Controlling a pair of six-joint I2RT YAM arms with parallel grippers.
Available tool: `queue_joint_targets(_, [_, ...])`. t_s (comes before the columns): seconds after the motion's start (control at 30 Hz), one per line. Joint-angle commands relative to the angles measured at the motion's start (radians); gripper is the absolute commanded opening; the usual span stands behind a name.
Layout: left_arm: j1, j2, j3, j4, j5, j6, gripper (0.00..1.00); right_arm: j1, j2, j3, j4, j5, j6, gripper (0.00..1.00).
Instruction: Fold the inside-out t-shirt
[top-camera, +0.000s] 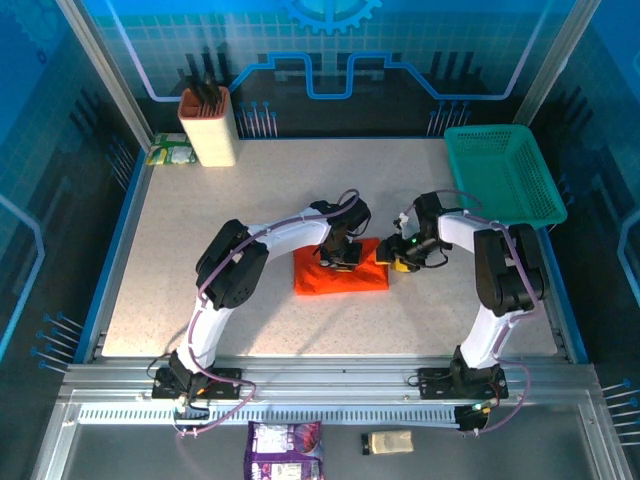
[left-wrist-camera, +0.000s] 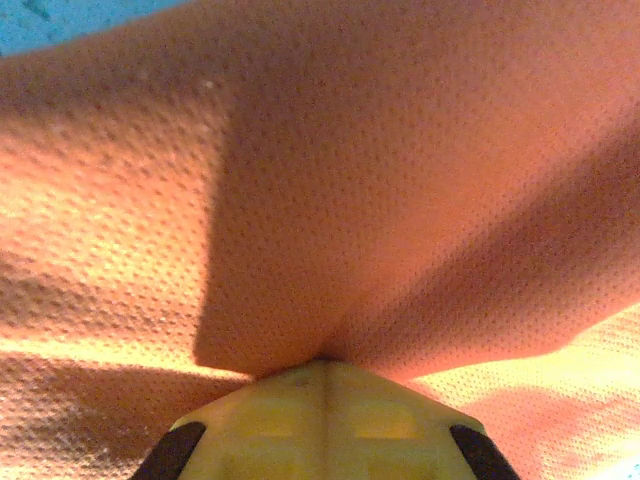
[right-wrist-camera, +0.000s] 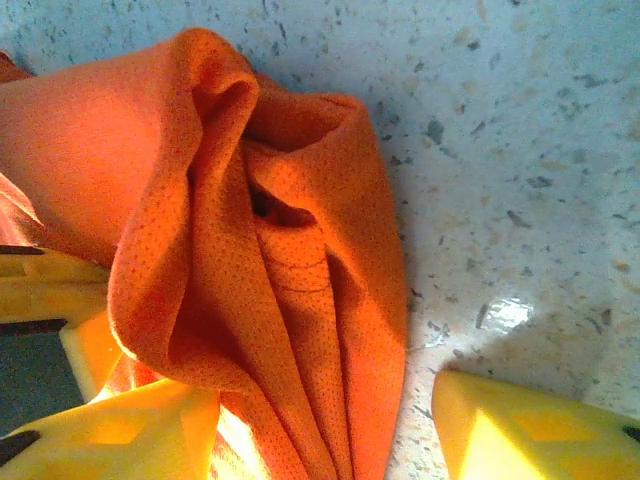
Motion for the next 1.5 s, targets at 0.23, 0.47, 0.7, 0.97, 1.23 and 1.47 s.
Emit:
queue_joint_targets(0.23, [0.004,-0.019,-0.034,0.015,0.031,-0.009,0.02,0.019,-0.023,-0.023,0.068,-0.057,0.022,0.48])
queue_joint_targets(0.47, [0.005,-0.042,-0.04,0.015,0.022,-0.008,0.02,0.019,-0.036,-0.013,0.032,0.022,0.021,0.3])
queue_joint_targets(0.7, [0.011,-0.163,-0.02,0.012,-0.008,-0.016,0.13,0.032,-0.12,-0.002,-0.021,0.057,0.036,0.0])
queue_joint_targets(0.97, [-0.007,-0.017,0.04,0.056,0.131,-0.037,0.1,0.105,-0.161,0.026,-0.067,0.063,0.077,0.0])
queue_joint_targets(1.23, [-0.001,0.05,0.033,0.041,0.113,-0.017,0.09,0.141,-0.169,0.03,-0.026,0.01,0.122,0.0])
queue_joint_targets(1.47, [0.015,0.013,-0.011,0.068,0.1,-0.021,0.09,0.097,-0.163,-0.018,0.004,0.036,0.105,0.25])
